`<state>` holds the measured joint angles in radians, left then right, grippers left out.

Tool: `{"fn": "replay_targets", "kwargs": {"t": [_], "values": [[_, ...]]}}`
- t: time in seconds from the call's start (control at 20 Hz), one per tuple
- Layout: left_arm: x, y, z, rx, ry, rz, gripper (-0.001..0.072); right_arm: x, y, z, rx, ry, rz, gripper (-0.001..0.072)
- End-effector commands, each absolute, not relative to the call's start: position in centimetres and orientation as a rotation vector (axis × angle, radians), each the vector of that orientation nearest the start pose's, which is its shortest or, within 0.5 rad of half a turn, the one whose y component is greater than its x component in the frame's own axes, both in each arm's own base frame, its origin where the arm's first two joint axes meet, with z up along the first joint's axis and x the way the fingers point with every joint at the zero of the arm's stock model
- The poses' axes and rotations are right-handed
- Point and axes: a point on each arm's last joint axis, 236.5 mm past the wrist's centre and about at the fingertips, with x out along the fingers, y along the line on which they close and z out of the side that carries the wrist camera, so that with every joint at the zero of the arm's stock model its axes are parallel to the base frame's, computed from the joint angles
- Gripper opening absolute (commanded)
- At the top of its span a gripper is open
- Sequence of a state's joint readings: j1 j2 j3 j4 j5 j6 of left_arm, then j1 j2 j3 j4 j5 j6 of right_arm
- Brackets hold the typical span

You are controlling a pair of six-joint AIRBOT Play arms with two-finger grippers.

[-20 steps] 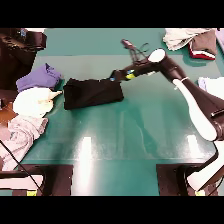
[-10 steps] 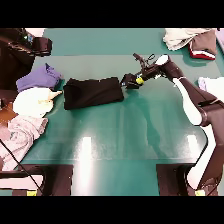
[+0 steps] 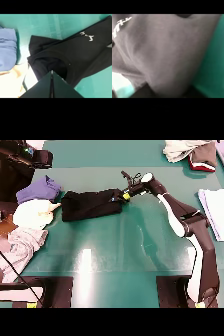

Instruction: Fold the shirts.

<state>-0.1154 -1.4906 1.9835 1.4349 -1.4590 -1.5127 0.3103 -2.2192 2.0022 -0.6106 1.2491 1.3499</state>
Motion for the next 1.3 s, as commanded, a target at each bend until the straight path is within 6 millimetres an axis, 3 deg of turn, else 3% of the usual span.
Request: {"fn": "replay_targets", "kwargs": {"t": [0.0,0.15,0.25,0.3,0.5,0.7,0.85,1.0,1.1,1.25], "values": [[46.3,-8.5,20.1,0.032,0.967,-0.251,0.002,48.0,36.2,-5.4,0.528,1.31,0.972,0.0021],[46.2,-8.5,20.1,0.033,0.971,-0.251,0.0021,48.3,34.1,-2.3,0.507,1.276,1.008,0.0018],[46.2,-8.5,20.0,0.034,0.972,-0.252,0.0021,48.8,30.1,0.0,0.445,1.264,0.981,0.0017],[46.2,-8.5,20.0,0.039,0.972,-0.255,0.0021,49.2,27.3,0.8,0.388,1.26,0.938,0.0017],[46.2,-8.6,20.0,0.041,0.973,-0.26,0.002,51.2,12.9,4.6,0.256,1.223,0.653,0.0017],[45.9,-9.1,20.0,0.028,0.979,-0.278,0.0021,52.0,-1.7,8.8,0.344,1.109,0.349,0.0017],[45.8,-10.0,20.2,0.002,0.979,-0.312,0.002,50.9,-12.2,10.2,0.448,1.026,0.137,0.0017],[45.5,-11.2,20.4,-0.03,0.977,-0.359,0.002,48.7,-20.9,10.3,0.544,0.963,-0.031,0.0017],[45.3,-12.0,20.6,-0.05,0.977,-0.389,0.002,47.7,-25.4,10.9,0.581,0.892,-0.12,0.0017],[45.1,-12.7,20.8,-0.084,0.978,-0.41,0.002,46.4,-29.5,11.3,0.603,0.829,-0.206,0.0017]]}}
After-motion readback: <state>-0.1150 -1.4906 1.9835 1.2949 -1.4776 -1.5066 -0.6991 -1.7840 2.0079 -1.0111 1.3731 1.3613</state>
